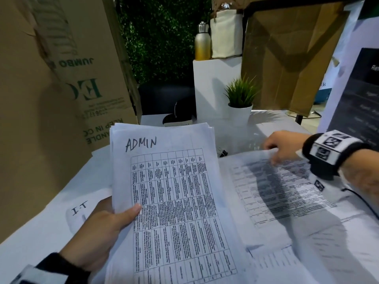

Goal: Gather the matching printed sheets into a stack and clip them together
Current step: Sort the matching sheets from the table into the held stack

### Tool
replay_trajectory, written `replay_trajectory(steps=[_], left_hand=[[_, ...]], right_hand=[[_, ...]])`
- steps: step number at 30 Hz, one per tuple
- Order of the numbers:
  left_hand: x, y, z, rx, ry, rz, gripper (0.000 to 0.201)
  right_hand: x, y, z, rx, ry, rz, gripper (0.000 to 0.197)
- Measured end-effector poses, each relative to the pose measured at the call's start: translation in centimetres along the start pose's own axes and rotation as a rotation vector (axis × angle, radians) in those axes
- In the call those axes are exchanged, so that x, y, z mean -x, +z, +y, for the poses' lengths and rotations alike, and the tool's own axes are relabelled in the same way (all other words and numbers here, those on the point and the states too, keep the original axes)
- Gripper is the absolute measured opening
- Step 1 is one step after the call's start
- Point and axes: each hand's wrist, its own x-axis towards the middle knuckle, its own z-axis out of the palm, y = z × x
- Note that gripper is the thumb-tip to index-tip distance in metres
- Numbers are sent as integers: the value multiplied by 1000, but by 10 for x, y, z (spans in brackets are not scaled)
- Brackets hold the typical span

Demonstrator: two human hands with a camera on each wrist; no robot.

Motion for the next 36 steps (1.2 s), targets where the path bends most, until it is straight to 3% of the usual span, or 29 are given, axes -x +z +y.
replay_trajectory(steps=[1, 4, 7, 11, 14, 19, 20, 23, 24, 29, 33, 36], left_hand=[[-1, 0, -1, 22, 13, 11, 87], [1, 5, 5, 108, 13, 59, 20], [2, 5, 7, 120, -22, 59, 26], [6, 8, 11, 157, -19, 69, 38], [13, 11, 18, 201, 32, 55, 38], [19, 14, 27, 338, 65, 33, 44], [19, 16, 30, 366, 71, 31, 45], [20, 27, 41, 449, 70, 7, 42], [20, 31, 46, 468, 62, 4, 38], [17, 49, 57, 503, 39, 0, 16], [20, 56, 57, 451, 88, 13, 22], [22, 59, 57, 341, 188, 105, 24]], right_hand=[[10, -6, 4, -60, 3, 70, 18], [45, -24, 18, -259, 4, 238, 23], [77, -38, 28, -431, -10, 332, 36], [105, -58, 39, -661, -39, 427, 32], [114, -68, 42, -1005, -37, 566, 39], [112, -55, 27, -1432, -41, 714, 73], [112, -51, 18, -1508, -45, 719, 66], [111, -34, -12, -1704, -66, 645, 13], [111, -27, -24, -1742, -50, 603, 10], [118, 7, -76, -1848, -69, 375, 26], [126, 28, -104, -1805, -42, 295, 27], [134, 30, -114, -1820, -1, 265, 37]])
